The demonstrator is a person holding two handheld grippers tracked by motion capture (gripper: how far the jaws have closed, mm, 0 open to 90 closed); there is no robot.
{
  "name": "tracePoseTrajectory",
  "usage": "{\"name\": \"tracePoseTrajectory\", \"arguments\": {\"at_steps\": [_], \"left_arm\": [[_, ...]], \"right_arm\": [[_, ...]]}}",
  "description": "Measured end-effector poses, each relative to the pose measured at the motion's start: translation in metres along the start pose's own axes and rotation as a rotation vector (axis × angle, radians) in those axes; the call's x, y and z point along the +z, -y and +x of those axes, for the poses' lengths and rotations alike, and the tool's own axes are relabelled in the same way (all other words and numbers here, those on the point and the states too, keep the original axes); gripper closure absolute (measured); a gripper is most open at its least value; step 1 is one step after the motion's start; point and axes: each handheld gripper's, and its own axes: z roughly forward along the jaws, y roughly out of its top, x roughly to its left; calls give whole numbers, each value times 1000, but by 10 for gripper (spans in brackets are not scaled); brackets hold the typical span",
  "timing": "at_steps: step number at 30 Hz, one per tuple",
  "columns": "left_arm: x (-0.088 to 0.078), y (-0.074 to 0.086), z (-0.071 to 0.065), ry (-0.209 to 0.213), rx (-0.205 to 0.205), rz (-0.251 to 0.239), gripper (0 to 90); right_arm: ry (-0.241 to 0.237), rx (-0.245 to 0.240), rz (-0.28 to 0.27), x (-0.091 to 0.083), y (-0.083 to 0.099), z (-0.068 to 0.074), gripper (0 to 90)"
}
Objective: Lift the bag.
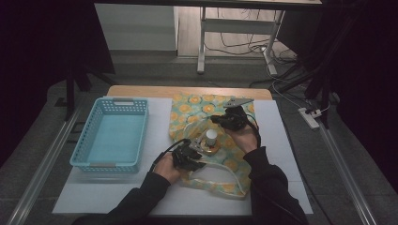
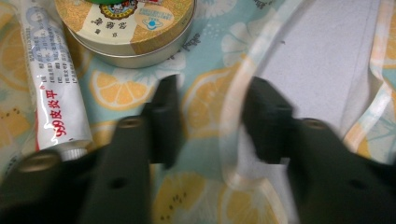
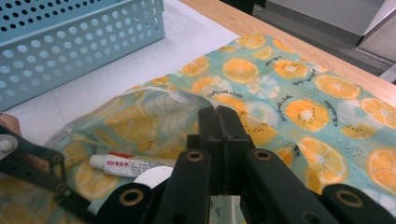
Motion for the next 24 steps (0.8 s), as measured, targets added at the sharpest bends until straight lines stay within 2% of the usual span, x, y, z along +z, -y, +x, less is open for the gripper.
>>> {"name": "tracePoseTrajectory", "arguments": {"at_steps": [4, 6, 9, 11, 13, 14, 19, 24], "left_arm": [[-1, 1, 2, 18, -23, -5, 829], [0, 2, 4, 28, -43, -17, 872], [0, 3, 6, 42, -100, -30, 888], [-1, 1, 7, 42, -127, -21, 890], [-3, -1, 9, 71, -177, -4, 891], [-4, -1, 10, 78, -189, -10, 891], [-8, -2, 12, 95, -192, -27, 892], [-19, -5, 14, 93, -202, -42, 894]], "right_arm": [[-15, -2, 4, 0, 0, 0, 900], [-27, 1, 9, 0, 0, 0, 900], [-39, 20, 16, 1, 1, -1, 900], [-37, 29, 21, 2, 2, -2, 900], [-35, 36, 28, 2, 1, -2, 900], [-33, 39, 27, 2, 1, -2, 900], [-40, 36, 32, 0, -1, -1, 900], [-60, 34, 27, -2, -4, 3, 900]]}}
